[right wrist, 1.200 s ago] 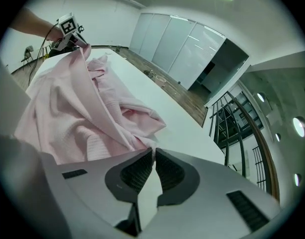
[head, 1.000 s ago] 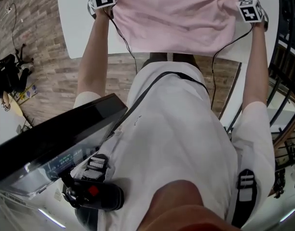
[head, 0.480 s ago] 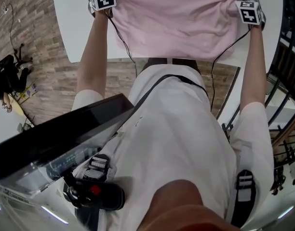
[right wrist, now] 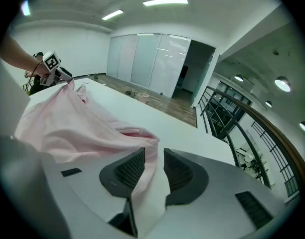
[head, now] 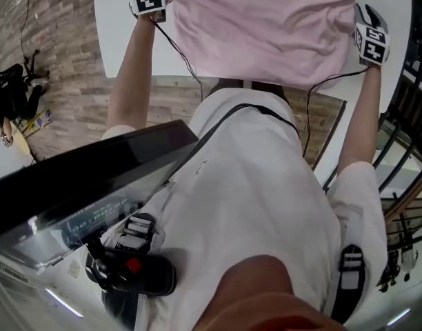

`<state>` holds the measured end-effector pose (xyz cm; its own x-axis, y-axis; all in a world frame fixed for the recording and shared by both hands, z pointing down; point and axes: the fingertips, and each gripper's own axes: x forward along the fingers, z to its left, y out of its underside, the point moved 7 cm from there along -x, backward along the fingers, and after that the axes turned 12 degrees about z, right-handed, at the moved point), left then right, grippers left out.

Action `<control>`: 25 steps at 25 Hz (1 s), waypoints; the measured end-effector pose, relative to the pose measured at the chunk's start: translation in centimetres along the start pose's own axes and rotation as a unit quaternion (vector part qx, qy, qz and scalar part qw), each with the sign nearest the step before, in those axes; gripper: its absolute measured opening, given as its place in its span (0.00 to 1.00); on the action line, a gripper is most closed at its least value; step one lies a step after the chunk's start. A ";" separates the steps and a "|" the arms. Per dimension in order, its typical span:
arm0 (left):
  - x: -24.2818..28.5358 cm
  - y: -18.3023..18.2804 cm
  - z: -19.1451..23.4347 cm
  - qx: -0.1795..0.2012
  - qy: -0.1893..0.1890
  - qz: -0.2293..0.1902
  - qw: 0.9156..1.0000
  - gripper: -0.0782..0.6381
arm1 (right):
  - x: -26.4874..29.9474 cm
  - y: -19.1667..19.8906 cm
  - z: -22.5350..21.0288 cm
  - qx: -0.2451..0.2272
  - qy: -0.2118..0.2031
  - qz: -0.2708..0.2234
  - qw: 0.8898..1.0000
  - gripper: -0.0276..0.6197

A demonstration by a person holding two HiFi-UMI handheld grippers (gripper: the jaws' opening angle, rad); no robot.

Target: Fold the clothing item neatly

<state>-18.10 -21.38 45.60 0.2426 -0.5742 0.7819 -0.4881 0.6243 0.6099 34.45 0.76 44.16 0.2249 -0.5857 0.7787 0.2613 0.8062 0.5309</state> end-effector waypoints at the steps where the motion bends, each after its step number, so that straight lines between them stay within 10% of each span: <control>1: 0.0 -0.3 0.3 -0.007 0.011 -0.006 1.000 0.41 | -0.1 0.3 0.2 0.001 -0.002 0.003 1.000 0.23; 5: 0.3 -1.6 0.2 -0.010 0.059 -0.016 0.998 0.41 | -0.4 0.5 0.9 0.003 -0.007 0.007 1.000 0.22; 8: 0.6 -2.6 -0.8 0.004 0.094 -0.014 0.995 0.64 | -0.7 1.0 1.2 0.006 -0.009 0.009 1.000 0.22; 15: 0.6 -4.5 -1.9 0.023 0.160 -0.020 0.987 0.64 | -1.0 1.8 2.1 0.016 -0.017 0.011 1.000 0.22; 21: -0.6 -4.7 0.5 -0.007 0.159 -0.053 0.986 0.40 | -0.3 2.1 2.6 0.027 -0.028 0.009 0.999 0.22; 25: -0.4 -5.0 -0.1 -0.052 0.224 -0.062 0.971 0.31 | 0.0 2.0 3.1 0.028 -0.040 0.013 0.999 0.22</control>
<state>-15.64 -24.23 42.25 0.6460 -0.3753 0.6647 -0.3505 0.6277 0.6951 32.05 2.59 46.25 0.1538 -0.5581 0.8154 0.2031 0.8254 0.5267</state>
